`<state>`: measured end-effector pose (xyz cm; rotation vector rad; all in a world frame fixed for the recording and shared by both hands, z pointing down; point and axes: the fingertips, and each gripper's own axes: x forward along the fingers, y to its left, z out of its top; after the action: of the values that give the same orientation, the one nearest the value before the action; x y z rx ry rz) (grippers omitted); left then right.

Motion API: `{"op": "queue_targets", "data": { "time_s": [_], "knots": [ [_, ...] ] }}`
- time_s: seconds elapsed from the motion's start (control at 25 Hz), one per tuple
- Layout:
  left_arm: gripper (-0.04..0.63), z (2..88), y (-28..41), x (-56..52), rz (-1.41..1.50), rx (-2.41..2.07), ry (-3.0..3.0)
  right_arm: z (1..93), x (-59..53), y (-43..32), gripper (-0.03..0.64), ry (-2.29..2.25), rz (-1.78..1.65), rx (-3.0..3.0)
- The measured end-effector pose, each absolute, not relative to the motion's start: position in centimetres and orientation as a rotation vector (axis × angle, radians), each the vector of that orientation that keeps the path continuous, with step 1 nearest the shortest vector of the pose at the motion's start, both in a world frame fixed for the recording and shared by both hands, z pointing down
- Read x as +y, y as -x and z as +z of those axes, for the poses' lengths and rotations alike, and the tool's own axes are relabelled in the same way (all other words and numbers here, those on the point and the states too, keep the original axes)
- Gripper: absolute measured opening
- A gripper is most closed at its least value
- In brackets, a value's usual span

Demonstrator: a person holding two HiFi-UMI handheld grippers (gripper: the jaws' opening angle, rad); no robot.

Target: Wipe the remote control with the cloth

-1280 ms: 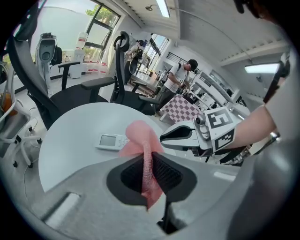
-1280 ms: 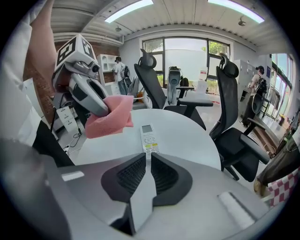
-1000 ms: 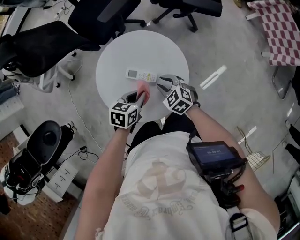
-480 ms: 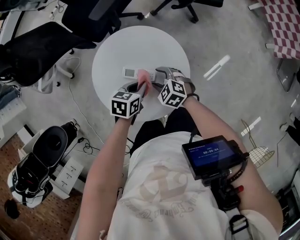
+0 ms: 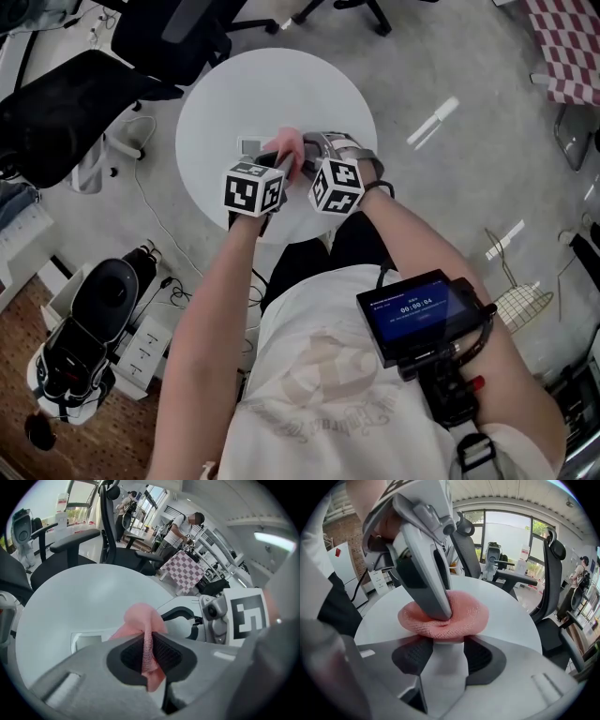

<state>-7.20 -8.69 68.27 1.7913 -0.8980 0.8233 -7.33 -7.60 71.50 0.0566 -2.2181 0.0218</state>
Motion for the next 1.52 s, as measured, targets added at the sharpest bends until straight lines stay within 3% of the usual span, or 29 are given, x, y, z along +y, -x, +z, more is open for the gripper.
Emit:
{"op": "queue_targets", "data": {
  "time_s": [0.56,1.12,1.52],
  "knots": [
    [0.026,69.2,5.5,-9.8,0.967,-0.806,-1.847,71.6,-7.6,7.0,0.207,-0.067,0.01,-2.203],
    [0.026,69.7,12.4,-10.4,1.034,-1.015,-1.811,71.4,-7.4,6.5,0.207,-0.069,0.041,-2.199],
    [0.026,70.7,22.4,-9.4,1.101,-1.218,-1.605,71.3,-7.2,6.2,0.207,-0.068,0.039,-2.196]
  ]
}}
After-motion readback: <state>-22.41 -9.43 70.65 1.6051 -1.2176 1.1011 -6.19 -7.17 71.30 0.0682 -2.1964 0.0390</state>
